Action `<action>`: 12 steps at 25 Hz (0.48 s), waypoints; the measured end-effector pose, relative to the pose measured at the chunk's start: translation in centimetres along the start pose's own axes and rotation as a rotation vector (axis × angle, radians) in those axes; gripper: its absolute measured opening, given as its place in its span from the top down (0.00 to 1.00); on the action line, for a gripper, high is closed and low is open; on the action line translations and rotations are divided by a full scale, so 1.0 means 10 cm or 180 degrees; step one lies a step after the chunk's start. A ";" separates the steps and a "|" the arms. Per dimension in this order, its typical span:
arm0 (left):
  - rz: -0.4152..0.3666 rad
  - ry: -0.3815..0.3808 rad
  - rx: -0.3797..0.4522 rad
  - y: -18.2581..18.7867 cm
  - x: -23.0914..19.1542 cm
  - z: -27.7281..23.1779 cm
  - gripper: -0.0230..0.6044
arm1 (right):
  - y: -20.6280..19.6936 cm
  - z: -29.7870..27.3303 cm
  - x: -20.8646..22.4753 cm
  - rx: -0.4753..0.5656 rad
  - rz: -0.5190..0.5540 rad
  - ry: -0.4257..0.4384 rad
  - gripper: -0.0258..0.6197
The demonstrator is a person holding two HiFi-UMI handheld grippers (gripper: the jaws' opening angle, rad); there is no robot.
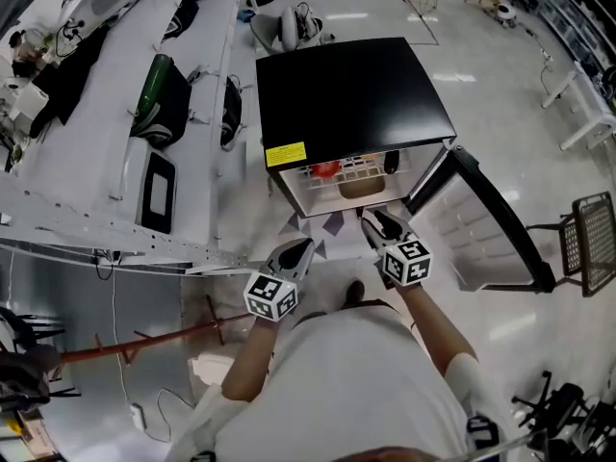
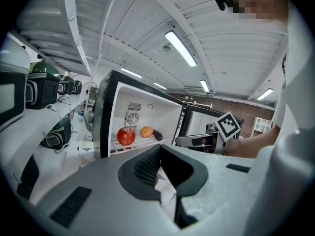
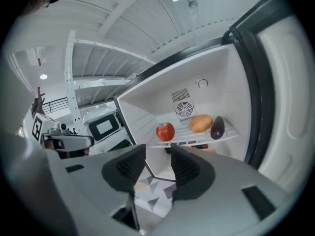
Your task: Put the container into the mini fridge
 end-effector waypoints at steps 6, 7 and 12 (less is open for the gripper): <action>0.0018 -0.0086 0.0165 0.16 0.08 0.27 0.96 | 0.15 0.25 -0.33 0.0119 0.0178 -0.0118 0.76; 0.0020 -0.0103 0.0197 0.19 0.09 0.31 0.96 | 0.16 0.29 -0.39 0.0132 0.0200 -0.0131 0.76; -0.0008 -0.0197 0.0287 0.26 0.19 0.53 0.96 | 0.21 0.49 -0.67 0.0183 0.0308 -0.0188 0.81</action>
Point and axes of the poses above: the fingertips, and each gripper's own axes: z backward along the fingers, x to its right, y out of its top, the point moved 4 cm from there along z, backward along the fingers, and after that the axes turned 15 degrees about x, right-handed, at the moved point
